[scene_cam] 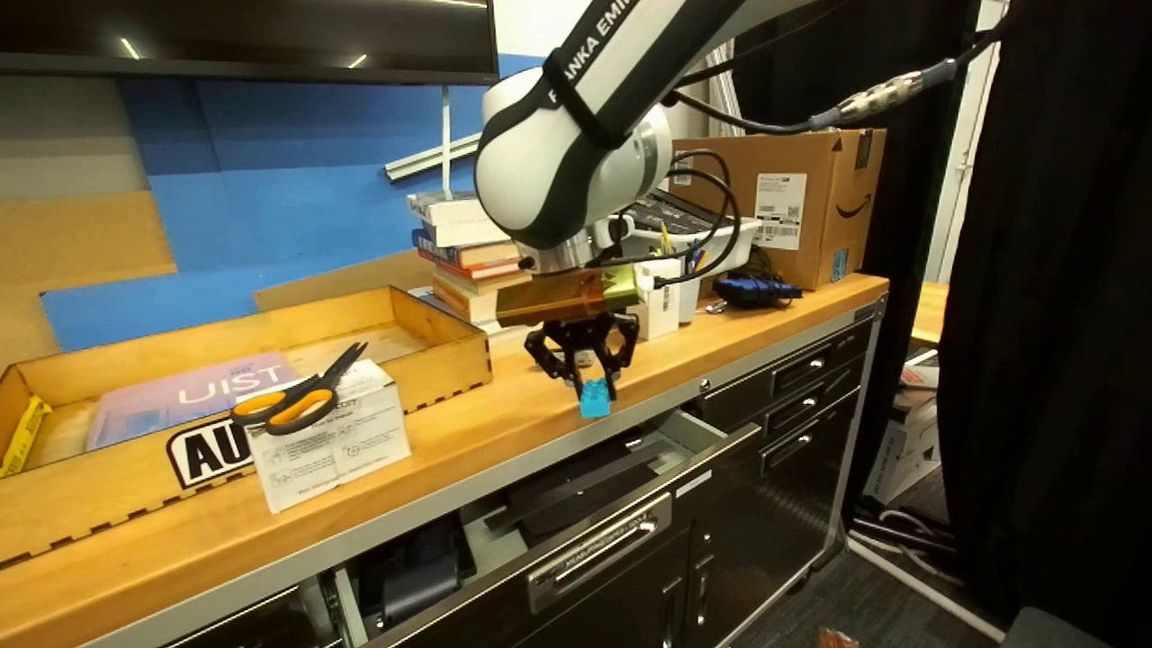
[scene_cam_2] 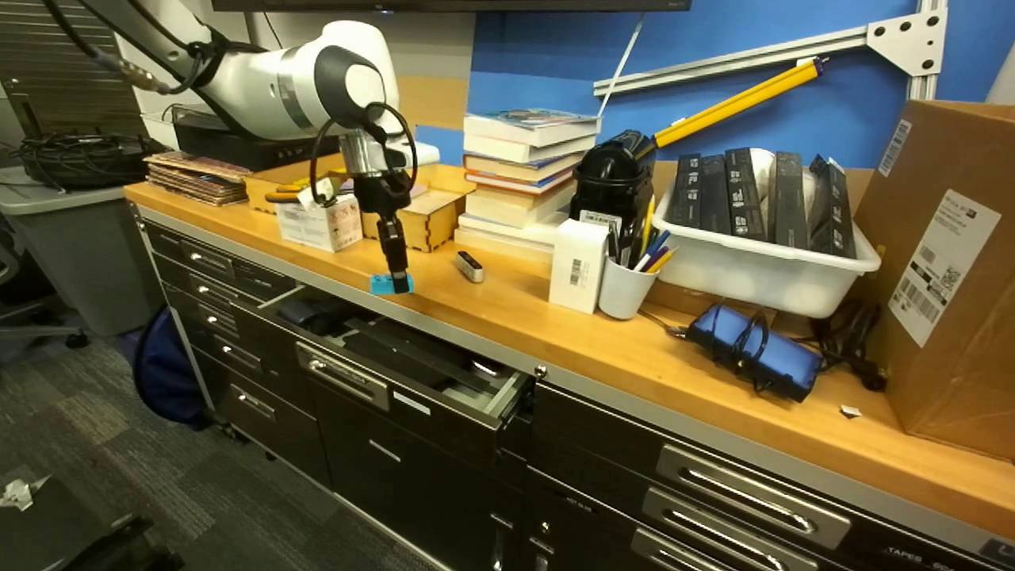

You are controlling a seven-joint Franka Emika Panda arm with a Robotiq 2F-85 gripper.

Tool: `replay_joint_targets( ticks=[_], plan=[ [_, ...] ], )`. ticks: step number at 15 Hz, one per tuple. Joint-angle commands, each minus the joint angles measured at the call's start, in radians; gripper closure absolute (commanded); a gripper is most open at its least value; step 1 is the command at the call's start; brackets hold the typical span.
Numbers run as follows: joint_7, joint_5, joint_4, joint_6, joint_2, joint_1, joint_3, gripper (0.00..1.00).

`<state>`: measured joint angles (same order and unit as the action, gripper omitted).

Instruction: Put the blue building block inside the open drawer

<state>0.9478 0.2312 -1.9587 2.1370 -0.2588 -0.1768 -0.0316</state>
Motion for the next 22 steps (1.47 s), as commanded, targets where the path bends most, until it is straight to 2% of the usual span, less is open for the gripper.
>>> replay_joint_targets(
  ticks=[1, 7, 12, 17, 18, 19, 20, 22],
  plan=[
    [0.030, 0.014, -0.167, 0.057, 0.090, 0.033, -0.003, 0.86],
    [0.197, 0.081, -0.243, 0.203, 0.024, 0.021, -0.001, 0.86],
    [0.327, 0.171, -0.208, 0.254, -0.044, -0.024, -0.012, 0.86],
    [0.388, 0.178, -0.163, 0.263, -0.075, -0.037, -0.014, 0.85],
    [0.392, 0.175, -0.157, 0.261, -0.079, -0.036, -0.014, 0.83],
    [0.396, 0.168, -0.154, 0.255, -0.080, -0.035, -0.014, 0.39],
    [0.394, 0.164, -0.158, 0.250, -0.078, -0.033, -0.013, 0.38],
    [0.391, 0.157, -0.172, 0.246, -0.065, -0.028, -0.012, 0.25]
  ],
)
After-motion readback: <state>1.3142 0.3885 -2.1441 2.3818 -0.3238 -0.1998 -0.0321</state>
